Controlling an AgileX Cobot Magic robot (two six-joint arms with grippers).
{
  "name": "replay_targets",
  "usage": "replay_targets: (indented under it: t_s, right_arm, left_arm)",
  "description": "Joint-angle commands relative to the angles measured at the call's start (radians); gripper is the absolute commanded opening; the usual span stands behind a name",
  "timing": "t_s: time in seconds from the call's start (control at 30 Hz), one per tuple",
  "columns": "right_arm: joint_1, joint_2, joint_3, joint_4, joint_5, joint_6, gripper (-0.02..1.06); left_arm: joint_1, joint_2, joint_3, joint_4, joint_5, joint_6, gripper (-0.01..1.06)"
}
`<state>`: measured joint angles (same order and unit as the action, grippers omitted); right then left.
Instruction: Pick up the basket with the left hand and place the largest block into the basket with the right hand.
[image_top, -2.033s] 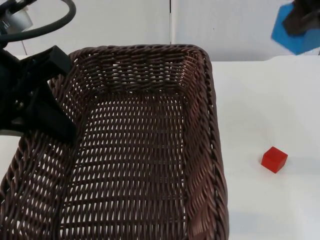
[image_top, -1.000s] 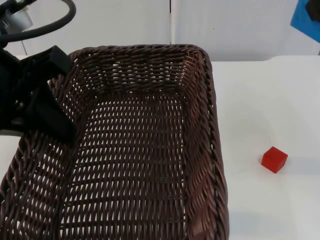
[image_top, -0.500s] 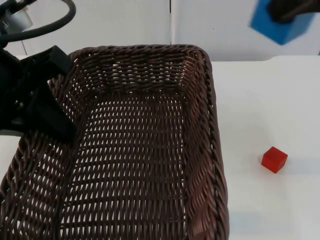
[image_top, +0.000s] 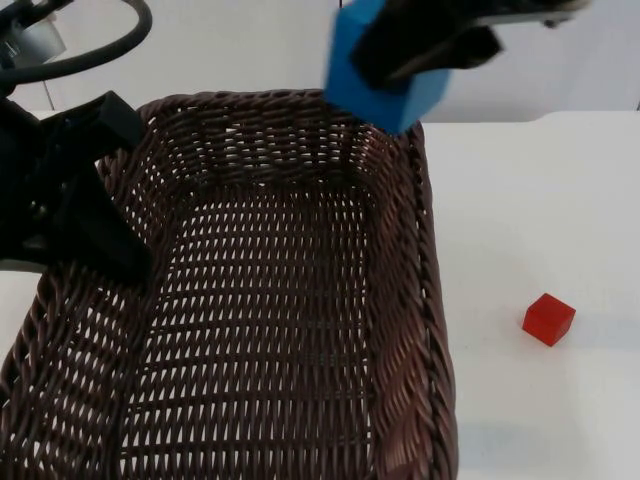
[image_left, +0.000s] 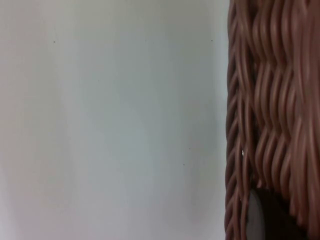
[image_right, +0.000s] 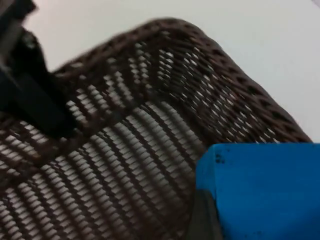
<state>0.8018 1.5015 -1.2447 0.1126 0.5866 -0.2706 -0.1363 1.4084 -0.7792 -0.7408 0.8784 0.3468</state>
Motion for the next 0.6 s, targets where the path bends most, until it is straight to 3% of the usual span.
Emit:
replay_targets:
  t_s: [0.0,0.57]
  right_arm:
    - [0.025,0.033,-0.017,0.010,-0.012,0.001,0.00]
    - [0.036,0.159,-0.017,0.051,-0.064,-0.010,0.00]
  left_arm:
    - [-0.003,-0.015,0.001,-0.027,0.005,-0.004,0.00]
    - [-0.003,-0.013,0.001,-0.027,-0.002,-0.004,0.00]
